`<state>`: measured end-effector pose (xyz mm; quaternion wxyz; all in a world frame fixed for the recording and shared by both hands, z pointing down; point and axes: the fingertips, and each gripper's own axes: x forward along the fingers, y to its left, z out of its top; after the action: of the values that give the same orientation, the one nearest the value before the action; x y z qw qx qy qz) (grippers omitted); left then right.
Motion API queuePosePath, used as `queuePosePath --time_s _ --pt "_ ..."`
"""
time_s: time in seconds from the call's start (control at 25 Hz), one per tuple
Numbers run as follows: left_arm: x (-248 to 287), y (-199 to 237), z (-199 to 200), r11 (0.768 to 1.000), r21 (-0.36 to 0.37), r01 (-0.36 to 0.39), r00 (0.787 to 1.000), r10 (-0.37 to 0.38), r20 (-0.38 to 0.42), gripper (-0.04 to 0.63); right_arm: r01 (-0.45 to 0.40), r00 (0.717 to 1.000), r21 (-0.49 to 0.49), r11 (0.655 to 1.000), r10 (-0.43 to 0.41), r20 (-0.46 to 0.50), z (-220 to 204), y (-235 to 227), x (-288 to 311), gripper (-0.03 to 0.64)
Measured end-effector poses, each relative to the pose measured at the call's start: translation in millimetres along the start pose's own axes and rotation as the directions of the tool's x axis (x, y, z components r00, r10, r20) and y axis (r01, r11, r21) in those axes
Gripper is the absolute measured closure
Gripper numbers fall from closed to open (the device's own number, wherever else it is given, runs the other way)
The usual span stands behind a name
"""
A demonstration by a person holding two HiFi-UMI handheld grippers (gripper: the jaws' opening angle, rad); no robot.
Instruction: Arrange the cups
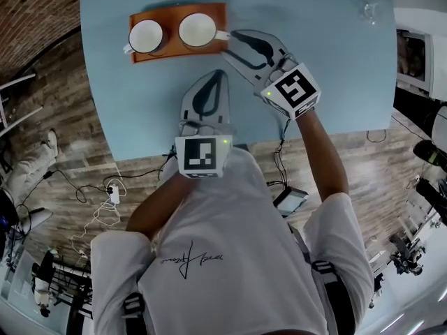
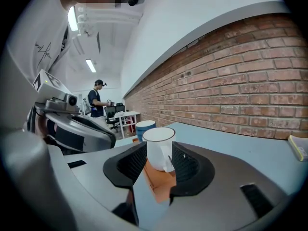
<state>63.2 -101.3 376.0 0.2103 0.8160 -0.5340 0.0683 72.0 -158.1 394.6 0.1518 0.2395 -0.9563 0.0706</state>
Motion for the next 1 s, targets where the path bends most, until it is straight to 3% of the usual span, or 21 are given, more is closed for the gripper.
queuePosePath --time_s 0.16,0.68,1.0 --pt "2.6 2.7 -2.9 1.000 -0.006 0.000 1.000 -0.001 -0.012 0.586 -0.005 1.000 -0.010 1.000 0.005 -0.019 -7.9 -6.9 2.7 0.470" --pt "8.5 17.3 -17.3 1.000 -0.016 -0.012 0.998 0.011 -0.067 0.586 -0.153 0.985 -0.077 0.985 0.146 -0.089 -24.5 -5.2 21.1 0.465" --pt "11.2 22.7 -21.1 0.999 -0.029 -0.018 0.997 0.016 -0.079 0.586 -0.171 0.982 -0.093 0.981 0.163 -0.092 -27.2 -5.7 29.8 0.465"
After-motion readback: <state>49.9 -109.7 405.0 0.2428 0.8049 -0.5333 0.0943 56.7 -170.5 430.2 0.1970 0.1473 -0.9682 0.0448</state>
